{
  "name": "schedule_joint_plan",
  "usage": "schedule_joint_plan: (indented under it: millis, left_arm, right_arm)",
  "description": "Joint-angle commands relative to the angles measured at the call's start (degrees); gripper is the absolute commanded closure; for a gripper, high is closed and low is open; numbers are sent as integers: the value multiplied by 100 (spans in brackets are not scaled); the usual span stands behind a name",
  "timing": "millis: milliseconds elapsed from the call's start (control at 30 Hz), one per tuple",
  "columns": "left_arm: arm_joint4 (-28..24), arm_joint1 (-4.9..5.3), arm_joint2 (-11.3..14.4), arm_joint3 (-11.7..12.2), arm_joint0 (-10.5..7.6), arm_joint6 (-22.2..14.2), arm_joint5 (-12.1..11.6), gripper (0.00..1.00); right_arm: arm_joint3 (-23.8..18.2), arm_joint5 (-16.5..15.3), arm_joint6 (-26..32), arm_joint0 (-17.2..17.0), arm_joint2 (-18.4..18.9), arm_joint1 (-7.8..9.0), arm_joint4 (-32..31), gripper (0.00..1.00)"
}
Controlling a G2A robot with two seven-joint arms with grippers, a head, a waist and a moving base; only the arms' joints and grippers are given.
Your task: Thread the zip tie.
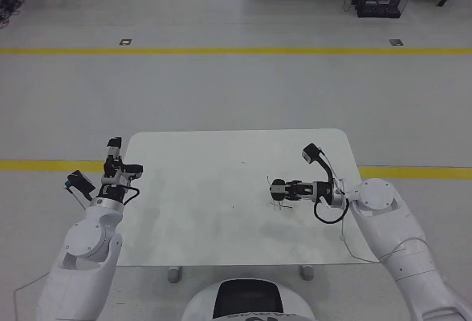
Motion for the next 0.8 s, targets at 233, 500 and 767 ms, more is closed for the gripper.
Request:
schedule_joint_plan:
  millis: [233,500,767]
  left_arm:
    - [0,0,0,0,0,0,0,0]
    - [0,0,0,0,0,0,0,0]
    - [430,-6,84,-172,125,22,-303,0]
  right_arm:
    - [0,0,-1,0,0,0,1,100]
    - [0,0,-1,0,0,0,1,100]
    - [-33,0,-105,-55,-15,0,-11,100]
